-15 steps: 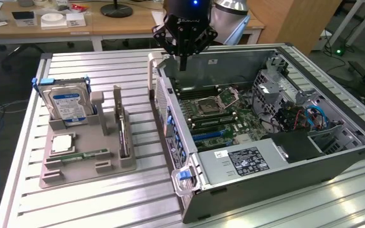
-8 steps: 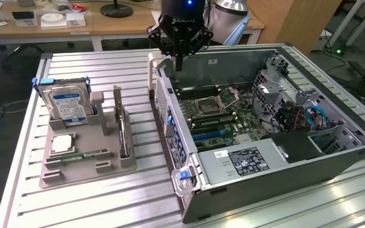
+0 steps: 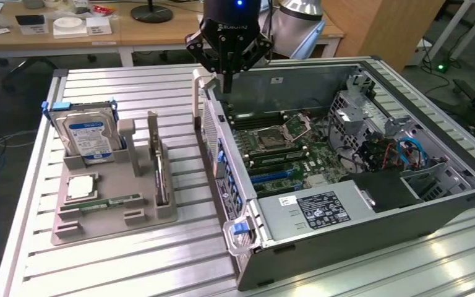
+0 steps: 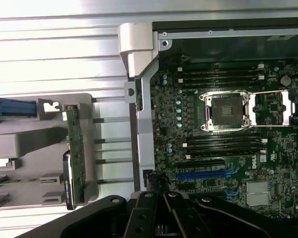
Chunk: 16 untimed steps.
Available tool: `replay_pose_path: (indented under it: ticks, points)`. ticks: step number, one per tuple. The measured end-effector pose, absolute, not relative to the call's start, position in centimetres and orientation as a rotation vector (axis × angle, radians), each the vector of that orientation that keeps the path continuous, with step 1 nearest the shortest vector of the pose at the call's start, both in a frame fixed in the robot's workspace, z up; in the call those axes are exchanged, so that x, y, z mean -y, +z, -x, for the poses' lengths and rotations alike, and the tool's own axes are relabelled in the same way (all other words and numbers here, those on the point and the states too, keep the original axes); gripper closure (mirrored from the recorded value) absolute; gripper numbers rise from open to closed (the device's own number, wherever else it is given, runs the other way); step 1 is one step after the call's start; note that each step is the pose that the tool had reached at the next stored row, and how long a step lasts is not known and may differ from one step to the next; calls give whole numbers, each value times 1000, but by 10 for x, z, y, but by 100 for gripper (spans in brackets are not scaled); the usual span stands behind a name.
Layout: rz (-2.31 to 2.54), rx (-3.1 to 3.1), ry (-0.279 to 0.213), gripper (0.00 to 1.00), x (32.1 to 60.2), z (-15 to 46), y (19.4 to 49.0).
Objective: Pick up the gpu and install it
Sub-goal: 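Reach for the gpu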
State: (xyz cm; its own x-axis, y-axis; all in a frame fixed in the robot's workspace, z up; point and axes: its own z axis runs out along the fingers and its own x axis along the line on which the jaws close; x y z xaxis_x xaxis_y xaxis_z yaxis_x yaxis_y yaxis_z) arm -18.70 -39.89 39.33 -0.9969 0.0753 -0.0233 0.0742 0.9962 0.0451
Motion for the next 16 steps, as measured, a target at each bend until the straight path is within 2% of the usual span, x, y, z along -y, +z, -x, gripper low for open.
replay_pose_path:
  ticks: [16]
  points:
    - [-117, -3114, 69, 89, 399, 204, 393]
